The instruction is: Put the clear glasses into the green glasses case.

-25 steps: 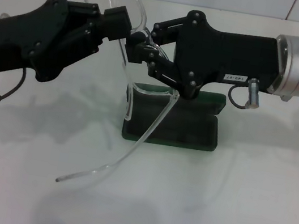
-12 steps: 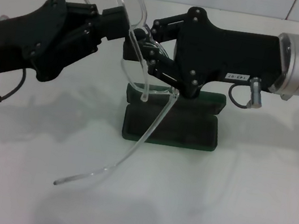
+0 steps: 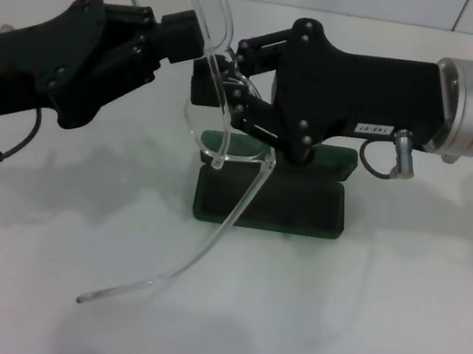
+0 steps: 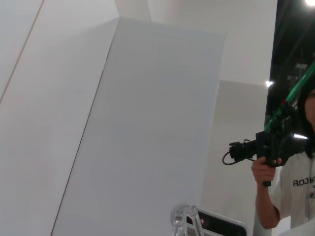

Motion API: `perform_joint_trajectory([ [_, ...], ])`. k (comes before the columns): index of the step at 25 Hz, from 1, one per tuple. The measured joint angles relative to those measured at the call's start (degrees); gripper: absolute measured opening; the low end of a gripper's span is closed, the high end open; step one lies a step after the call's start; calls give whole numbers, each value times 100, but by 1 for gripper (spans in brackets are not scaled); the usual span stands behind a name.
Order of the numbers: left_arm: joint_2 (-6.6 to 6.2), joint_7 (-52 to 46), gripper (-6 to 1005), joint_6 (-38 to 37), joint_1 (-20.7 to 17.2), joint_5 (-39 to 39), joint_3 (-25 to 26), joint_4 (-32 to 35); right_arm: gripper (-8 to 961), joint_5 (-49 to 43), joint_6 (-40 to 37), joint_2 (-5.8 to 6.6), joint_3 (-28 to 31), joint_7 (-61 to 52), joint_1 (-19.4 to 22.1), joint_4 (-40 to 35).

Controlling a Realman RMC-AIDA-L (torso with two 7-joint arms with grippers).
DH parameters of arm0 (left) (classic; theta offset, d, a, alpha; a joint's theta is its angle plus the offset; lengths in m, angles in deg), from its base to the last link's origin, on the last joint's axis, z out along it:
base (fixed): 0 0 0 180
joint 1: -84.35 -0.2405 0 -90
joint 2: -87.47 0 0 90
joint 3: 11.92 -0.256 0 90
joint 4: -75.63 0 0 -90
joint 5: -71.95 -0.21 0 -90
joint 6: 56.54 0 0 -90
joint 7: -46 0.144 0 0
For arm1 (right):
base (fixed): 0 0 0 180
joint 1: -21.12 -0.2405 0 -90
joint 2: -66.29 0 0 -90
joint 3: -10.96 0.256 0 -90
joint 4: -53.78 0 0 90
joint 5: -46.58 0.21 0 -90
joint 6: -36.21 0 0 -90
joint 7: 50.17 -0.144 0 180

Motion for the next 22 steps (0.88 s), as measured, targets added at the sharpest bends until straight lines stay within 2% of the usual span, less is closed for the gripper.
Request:
perform_joint_trajectory([
  [14, -10, 1, 48, -164, -67, 57, -14, 23, 114, 95, 30, 3, 173, 111, 196, 0],
  [18, -54, -32, 48, -337, -119, 230, -1, 36, 114, 117, -186, 22, 640, 170, 419, 5],
  [22, -112, -56, 48, -360, -219, 404, 1, 23, 114, 187, -863, 27, 1476, 245, 736, 25],
])
